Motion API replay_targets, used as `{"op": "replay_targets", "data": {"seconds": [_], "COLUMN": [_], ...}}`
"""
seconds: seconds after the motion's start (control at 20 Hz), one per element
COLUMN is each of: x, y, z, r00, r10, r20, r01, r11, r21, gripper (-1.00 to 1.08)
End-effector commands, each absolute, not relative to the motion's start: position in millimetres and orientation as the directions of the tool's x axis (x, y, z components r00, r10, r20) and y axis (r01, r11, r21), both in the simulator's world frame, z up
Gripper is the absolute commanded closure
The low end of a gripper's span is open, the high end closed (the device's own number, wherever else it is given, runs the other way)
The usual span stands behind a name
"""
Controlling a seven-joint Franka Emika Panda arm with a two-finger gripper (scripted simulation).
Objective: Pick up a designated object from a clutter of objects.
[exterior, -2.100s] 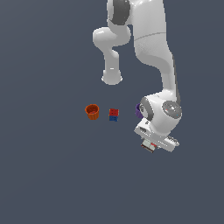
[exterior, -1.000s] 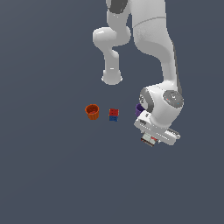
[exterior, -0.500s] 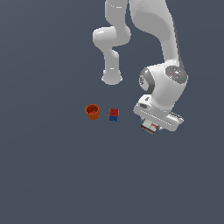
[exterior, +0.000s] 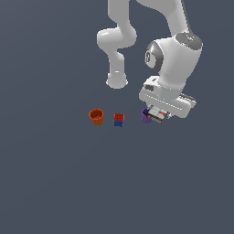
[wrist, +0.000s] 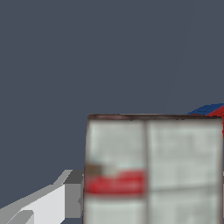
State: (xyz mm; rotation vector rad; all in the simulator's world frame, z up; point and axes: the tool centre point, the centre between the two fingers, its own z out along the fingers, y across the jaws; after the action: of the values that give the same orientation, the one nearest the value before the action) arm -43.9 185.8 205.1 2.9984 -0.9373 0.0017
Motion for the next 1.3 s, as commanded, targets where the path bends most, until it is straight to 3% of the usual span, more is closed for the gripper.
{"op": "replay_targets", "data": {"seconds": [0.0, 0.75, 1.25], "x": [-54.3, -111.7, -129.8], "y": [182.9, 167.1, 162.2], "z": [226.8, 358.6, 406.1], "r00": [0.822, 0.822, 0.822], "r10": [-0.570, -0.569, -0.569], "r20": [0.001, 0.000, 0.000], "r01": [-0.570, -0.569, -0.569], "r11": [-0.822, -0.822, -0.822], "r21": [0.000, 0.000, 0.000], "gripper": [1.08, 1.08, 1.08]}}
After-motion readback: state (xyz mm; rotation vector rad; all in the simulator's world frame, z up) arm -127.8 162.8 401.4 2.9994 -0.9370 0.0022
